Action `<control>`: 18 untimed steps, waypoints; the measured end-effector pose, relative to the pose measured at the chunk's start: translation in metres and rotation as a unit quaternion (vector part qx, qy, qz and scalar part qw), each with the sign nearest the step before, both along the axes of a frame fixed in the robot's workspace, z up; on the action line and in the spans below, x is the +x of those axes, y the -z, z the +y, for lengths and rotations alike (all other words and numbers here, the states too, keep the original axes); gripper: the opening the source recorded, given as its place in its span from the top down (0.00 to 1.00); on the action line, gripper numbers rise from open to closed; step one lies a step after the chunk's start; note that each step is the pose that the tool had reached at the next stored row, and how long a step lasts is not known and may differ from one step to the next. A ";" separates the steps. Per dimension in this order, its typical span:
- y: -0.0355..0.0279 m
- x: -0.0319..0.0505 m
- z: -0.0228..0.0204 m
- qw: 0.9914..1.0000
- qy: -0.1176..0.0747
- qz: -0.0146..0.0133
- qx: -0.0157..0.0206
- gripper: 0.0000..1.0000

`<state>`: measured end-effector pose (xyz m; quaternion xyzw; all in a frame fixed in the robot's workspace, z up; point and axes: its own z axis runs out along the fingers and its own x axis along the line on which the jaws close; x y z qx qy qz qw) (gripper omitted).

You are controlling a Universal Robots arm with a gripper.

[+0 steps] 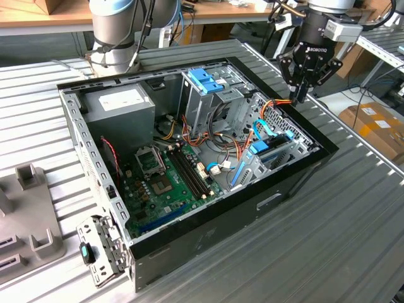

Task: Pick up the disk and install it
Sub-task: 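Insert the second disk wire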

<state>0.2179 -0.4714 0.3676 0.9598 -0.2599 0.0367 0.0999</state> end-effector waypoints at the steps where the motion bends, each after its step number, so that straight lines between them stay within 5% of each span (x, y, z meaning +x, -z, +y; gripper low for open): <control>1: 0.0000 0.0000 0.0000 1.000 0.000 0.000 0.000 0.73; 15: 0.0020 0.0000 0.0016 1.000 0.000 0.000 0.000 0.73; 18: 0.0021 0.0000 0.0016 1.000 0.000 0.000 0.000 0.84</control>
